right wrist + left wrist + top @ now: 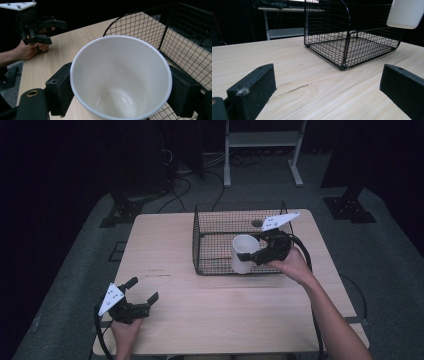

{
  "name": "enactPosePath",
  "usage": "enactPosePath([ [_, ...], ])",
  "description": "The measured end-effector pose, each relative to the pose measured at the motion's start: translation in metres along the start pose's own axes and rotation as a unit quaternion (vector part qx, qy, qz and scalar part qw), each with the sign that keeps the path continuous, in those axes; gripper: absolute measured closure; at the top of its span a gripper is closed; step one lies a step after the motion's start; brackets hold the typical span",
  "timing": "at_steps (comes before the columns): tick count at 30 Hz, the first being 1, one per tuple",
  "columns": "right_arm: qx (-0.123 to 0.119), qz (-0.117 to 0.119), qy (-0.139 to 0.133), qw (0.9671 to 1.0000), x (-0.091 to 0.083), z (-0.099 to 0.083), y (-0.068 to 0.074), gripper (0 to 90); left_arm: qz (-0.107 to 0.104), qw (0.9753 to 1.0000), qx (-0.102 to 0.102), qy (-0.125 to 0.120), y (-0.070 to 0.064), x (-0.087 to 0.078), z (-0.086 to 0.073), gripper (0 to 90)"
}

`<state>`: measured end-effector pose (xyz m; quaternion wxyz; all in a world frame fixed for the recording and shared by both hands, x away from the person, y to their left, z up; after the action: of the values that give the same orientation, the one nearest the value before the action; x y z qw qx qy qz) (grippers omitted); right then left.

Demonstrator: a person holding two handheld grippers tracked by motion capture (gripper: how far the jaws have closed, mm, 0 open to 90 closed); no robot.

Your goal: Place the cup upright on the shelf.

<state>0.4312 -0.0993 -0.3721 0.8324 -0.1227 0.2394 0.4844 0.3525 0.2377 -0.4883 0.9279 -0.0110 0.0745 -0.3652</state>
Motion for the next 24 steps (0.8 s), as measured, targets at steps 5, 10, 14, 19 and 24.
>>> enactPosePath([
  [5,0.0,-0.006,0.009,0.9999,0.004,0.005,-0.008,19.3,0.0,1.0,0.0,0.0,0.0,0.0,0.0,0.0],
  [10,0.005,-0.007,0.007,0.9999,0.007,0.012,-0.015,19.3,0.0,1.0,0.0,0.0,0.0,0.0,0.0,0.0],
  [14,0.004,-0.011,0.011,0.9999,0.011,0.021,-0.021,19.3,-0.001,1.0,0.0,0.0,0.0,0.0,0.0,0.0],
  [19,0.003,-0.013,0.015,0.9998,0.017,0.026,-0.025,19.3,-0.002,1.0,-0.001,0.0,0.0,0.0,0.0,0.0],
  [24,0.009,-0.012,0.023,0.9996,0.024,0.03,-0.031,19.3,-0.003,1.0,-0.002,-0.001,0.0,0.0,0.0,0.0],
])
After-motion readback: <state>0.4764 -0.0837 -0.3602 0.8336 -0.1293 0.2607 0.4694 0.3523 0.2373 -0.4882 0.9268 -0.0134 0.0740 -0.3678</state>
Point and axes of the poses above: each handheld gripper's, and its own axes: x roughly forward along the jaws, z roughly out of its top, y roughly to its left, the point moved 9 cm from there along x, roughly forward along the jaws, and after that the axes turned 7 degrees about -z, right-handed, at the moved point
